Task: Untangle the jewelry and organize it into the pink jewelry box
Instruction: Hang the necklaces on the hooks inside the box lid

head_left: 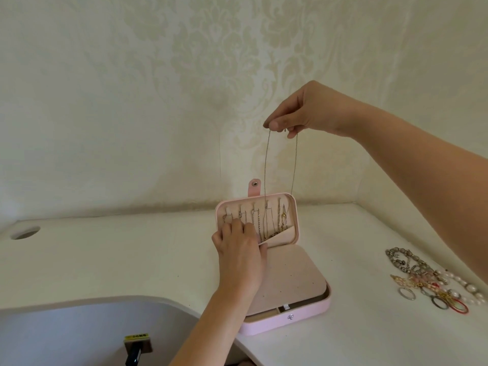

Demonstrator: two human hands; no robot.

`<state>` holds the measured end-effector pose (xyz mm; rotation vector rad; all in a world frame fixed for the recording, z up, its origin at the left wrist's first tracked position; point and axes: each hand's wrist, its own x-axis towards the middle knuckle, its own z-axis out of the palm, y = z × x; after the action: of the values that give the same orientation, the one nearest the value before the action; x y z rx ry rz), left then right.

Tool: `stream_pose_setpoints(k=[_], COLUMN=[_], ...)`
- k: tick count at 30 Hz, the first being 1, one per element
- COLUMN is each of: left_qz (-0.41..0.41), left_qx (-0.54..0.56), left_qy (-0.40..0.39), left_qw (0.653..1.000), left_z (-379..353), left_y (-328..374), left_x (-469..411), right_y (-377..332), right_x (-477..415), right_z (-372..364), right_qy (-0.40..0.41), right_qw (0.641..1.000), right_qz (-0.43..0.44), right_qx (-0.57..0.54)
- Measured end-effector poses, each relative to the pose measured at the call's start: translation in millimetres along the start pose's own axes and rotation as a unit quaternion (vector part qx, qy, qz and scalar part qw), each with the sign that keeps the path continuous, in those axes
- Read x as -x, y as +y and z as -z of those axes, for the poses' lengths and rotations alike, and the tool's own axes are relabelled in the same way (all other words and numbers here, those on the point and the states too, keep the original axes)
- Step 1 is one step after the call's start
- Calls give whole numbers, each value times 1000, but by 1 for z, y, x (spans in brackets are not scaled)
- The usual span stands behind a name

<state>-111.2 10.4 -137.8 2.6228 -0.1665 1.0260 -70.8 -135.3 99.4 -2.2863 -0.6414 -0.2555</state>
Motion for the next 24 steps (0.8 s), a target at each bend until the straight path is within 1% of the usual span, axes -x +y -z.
stream_pose_setpoints(k=[6, 13, 17, 24], left_qz=[1, 2, 7, 17], left_qx=[-1, -7, -7, 7], left_qy=[2, 10, 6, -1], left_qw=[1000, 1000, 1000, 1000], left_z=[-1, -3, -4, -5], left_y=[0, 0, 0, 0], left_x=[1, 1, 1, 2], right_y=[0, 6, 19, 46], right_x=[-1, 10, 17, 34], right_z=[-6, -18, -32, -65], right_qy=[52, -1, -12, -15], right_qw=[996, 996, 995, 991], right_qz=[11, 5, -6, 43], right_qx=[66, 93, 101, 122])
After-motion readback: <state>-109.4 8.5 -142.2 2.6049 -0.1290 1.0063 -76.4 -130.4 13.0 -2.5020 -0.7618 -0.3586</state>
